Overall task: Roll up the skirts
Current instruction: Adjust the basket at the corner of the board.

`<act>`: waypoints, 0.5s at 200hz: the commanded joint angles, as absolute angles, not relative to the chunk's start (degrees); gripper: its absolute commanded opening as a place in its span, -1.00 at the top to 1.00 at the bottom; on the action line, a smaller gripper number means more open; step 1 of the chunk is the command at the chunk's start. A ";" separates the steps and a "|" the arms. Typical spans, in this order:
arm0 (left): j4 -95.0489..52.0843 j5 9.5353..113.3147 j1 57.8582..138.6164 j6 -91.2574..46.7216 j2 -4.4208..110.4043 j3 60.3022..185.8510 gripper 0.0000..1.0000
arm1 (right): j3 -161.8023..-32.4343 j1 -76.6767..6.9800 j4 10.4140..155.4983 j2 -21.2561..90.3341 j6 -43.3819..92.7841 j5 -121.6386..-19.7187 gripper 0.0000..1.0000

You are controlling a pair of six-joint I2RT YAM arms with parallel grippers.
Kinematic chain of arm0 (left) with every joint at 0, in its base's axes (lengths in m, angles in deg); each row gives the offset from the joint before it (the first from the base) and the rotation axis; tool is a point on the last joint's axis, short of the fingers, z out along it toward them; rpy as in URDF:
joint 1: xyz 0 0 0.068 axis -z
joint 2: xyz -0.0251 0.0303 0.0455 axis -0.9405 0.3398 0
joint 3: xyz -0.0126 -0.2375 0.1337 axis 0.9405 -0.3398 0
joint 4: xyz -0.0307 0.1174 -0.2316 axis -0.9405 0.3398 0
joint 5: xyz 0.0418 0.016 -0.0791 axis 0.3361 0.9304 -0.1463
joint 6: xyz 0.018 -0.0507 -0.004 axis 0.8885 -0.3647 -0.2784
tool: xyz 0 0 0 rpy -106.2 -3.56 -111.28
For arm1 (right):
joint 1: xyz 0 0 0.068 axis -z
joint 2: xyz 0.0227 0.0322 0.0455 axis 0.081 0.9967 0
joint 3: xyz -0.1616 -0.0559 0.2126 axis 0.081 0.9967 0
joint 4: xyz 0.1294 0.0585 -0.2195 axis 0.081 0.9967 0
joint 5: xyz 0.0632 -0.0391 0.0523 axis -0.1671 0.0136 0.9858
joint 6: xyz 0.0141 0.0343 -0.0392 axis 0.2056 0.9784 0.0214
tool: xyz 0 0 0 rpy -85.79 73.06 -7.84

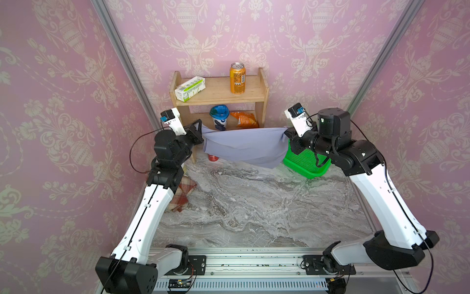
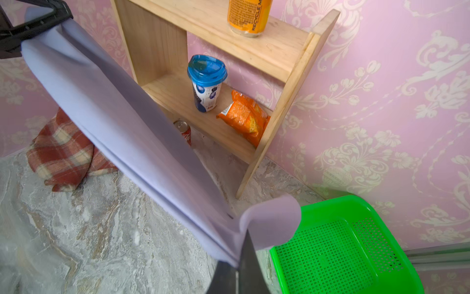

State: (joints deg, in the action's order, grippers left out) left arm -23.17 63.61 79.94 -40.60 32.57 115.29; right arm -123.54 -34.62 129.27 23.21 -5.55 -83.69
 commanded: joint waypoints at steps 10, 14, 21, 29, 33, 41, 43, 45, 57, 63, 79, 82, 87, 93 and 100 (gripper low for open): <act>-19.84 74.38 87.51 -35.52 18.28 98.04 1.00 | -104.56 -40.74 127.29 13.72 -0.90 -88.68 1.00; -19.52 75.38 88.57 -35.76 15.92 94.95 1.00 | -101.83 -41.75 126.89 12.55 0.26 -89.35 1.00; -18.72 76.85 89.86 -36.99 11.91 89.87 1.00 | -97.27 -43.92 126.63 10.79 2.00 -90.49 1.00; -17.19 77.50 90.93 -38.94 7.65 84.75 1.00 | -92.46 -46.70 126.43 8.83 3.83 -91.84 1.00; -16.26 77.81 91.44 -40.14 5.61 82.67 1.00 | -90.27 -48.34 126.44 8.12 4.71 -92.53 1.00; -13.92 78.12 92.41 -42.06 2.10 78.97 1.00 | -84.93 -51.49 126.66 6.81 6.95 -94.81 1.00; -13.11 78.11 92.67 -42.58 1.43 78.18 1.00 | -84.01 -52.15 126.70 6.57 7.49 -95.25 1.00; -12.32 78.11 92.98 -43.04 0.92 77.42 1.00 | -82.84 -52.82 126.71 6.40 8.08 -95.49 1.00; -8.67 77.86 94.05 -45.82 -3.39 73.49 1.00 | -77.41 -56.31 126.81 5.44 12.18 -96.28 1.00; -7.43 77.65 94.57 -47.05 -5.38 71.73 1.00 | -75.16 -57.87 126.57 5.34 14.27 -95.87 1.00; -4.90 77.17 95.40 -50.65 -10.32 67.83 1.00 | -70.67 -62.78 126.32 6.19 19.00 -95.70 1.00; -4.31 77.09 95.51 -51.25 -11.11 67.29 1.00 | -70.00 -63.83 126.28 6.45 19.82 -95.61 1.00; -3.50 76.81 95.67 -52.08 -12.46 66.33 1.00 | -69.06 -65.34 126.06 7.03 21.12 -95.55 1.00; -2.45 76.45 95.78 -52.95 -13.87 65.35 1.00 | -68.15 -66.73 125.89 7.65 22.31 -95.45 1.00; -1.00 75.97 95.84 -53.89 -15.15 64.35 1.00 | -67.14 -68.85 125.52 8.70 23.83 -95.05 1.00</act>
State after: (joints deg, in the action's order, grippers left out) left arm -6.54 75.50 95.20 -47.85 -10.95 66.83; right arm -69.49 -63.82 127.33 7.34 14.21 -93.73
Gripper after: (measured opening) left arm 0.068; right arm 0.047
